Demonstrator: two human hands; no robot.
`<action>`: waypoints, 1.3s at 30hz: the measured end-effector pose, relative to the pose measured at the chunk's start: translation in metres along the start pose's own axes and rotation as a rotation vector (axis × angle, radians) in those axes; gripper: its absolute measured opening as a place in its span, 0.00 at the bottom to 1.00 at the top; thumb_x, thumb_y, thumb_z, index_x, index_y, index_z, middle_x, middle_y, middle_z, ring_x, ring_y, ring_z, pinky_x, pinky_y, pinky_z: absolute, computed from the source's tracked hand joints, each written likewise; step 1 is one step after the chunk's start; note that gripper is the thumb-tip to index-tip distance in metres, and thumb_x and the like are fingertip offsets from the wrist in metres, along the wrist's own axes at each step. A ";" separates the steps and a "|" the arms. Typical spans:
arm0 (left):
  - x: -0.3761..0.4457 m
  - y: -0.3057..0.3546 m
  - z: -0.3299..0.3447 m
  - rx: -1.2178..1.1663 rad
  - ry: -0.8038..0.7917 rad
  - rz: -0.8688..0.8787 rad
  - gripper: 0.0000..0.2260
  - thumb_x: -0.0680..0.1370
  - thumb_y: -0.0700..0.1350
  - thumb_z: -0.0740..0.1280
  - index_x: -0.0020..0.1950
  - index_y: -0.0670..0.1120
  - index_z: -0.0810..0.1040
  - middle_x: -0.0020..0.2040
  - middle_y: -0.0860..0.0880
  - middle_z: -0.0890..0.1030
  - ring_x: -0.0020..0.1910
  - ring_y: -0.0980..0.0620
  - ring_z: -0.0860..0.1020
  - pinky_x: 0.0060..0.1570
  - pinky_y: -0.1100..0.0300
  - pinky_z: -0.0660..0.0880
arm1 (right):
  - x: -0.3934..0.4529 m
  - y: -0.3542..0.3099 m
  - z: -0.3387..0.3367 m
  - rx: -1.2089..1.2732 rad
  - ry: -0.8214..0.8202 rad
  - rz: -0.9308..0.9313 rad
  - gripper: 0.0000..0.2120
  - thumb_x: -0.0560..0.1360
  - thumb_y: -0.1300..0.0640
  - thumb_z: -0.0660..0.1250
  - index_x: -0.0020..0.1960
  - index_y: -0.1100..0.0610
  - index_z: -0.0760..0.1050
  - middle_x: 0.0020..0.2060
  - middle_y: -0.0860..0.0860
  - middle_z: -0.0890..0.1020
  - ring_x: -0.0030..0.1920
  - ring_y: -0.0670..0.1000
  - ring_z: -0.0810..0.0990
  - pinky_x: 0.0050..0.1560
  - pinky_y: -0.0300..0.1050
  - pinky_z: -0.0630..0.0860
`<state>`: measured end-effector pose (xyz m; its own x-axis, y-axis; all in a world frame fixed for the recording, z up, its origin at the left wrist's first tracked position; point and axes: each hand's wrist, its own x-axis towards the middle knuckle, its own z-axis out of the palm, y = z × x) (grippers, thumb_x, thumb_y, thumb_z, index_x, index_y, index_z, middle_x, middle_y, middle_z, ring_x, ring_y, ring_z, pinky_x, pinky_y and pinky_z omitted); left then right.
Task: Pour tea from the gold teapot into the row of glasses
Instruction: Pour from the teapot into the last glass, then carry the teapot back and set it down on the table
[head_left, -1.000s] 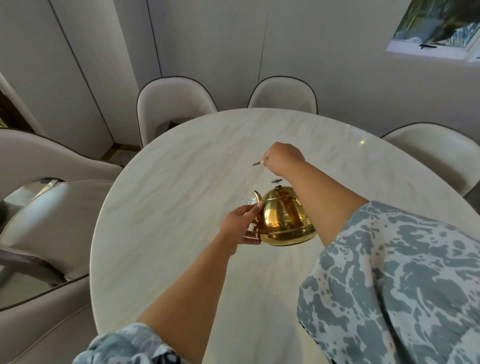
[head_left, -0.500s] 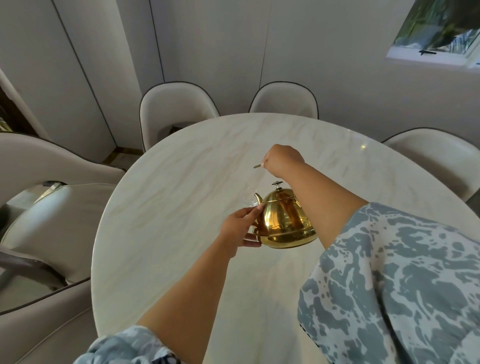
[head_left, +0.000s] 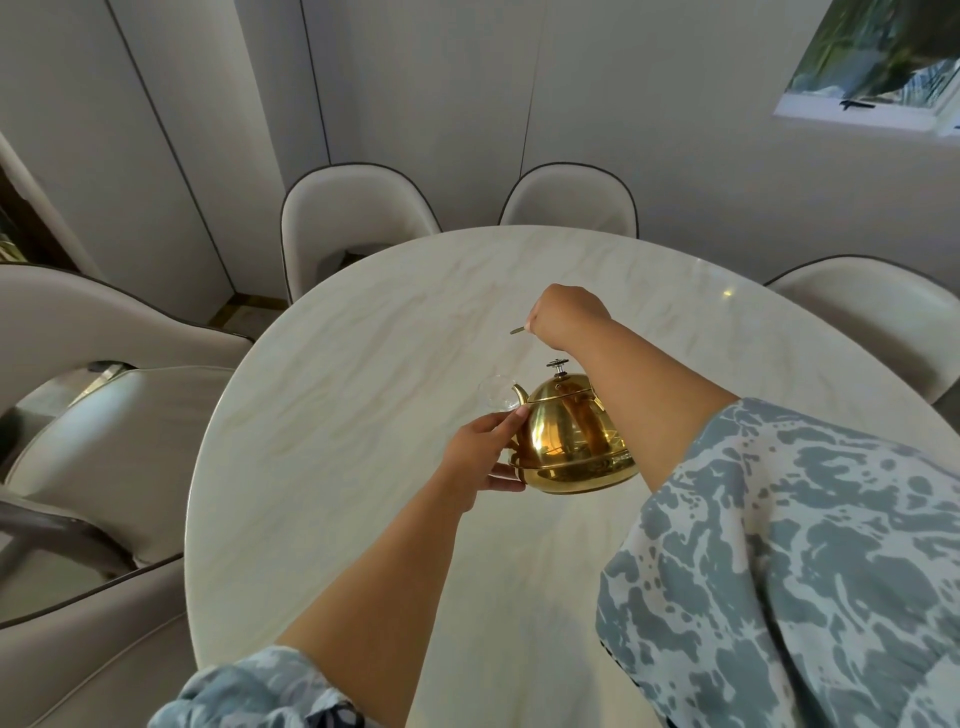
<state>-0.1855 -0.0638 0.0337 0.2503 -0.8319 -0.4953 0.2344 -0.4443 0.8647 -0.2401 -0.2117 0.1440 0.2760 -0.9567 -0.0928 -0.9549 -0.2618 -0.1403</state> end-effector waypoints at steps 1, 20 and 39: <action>0.000 0.000 0.000 -0.001 0.000 0.000 0.21 0.76 0.59 0.68 0.66 0.50 0.79 0.59 0.43 0.80 0.42 0.44 0.85 0.36 0.52 0.84 | 0.000 0.000 0.000 -0.002 -0.001 -0.001 0.15 0.79 0.60 0.63 0.33 0.59 0.67 0.31 0.53 0.72 0.29 0.51 0.68 0.30 0.40 0.65; -0.007 0.002 -0.003 0.005 -0.024 0.010 0.22 0.76 0.57 0.69 0.68 0.51 0.78 0.58 0.47 0.78 0.46 0.44 0.83 0.40 0.51 0.84 | -0.017 0.010 0.001 0.073 0.012 -0.055 0.09 0.80 0.59 0.62 0.51 0.61 0.81 0.37 0.54 0.78 0.37 0.54 0.75 0.27 0.39 0.63; -0.017 -0.038 -0.072 -0.009 0.216 0.076 0.21 0.75 0.48 0.74 0.67 0.45 0.78 0.60 0.46 0.81 0.57 0.48 0.77 0.58 0.50 0.77 | -0.102 -0.009 0.047 0.716 0.023 -0.053 0.17 0.80 0.48 0.65 0.55 0.62 0.79 0.33 0.52 0.77 0.29 0.50 0.75 0.28 0.39 0.70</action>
<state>-0.1309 -0.0085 0.0035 0.4624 -0.7723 -0.4357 0.2153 -0.3789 0.9001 -0.2545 -0.1053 0.1085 0.3100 -0.9495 -0.0486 -0.6314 -0.1674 -0.7572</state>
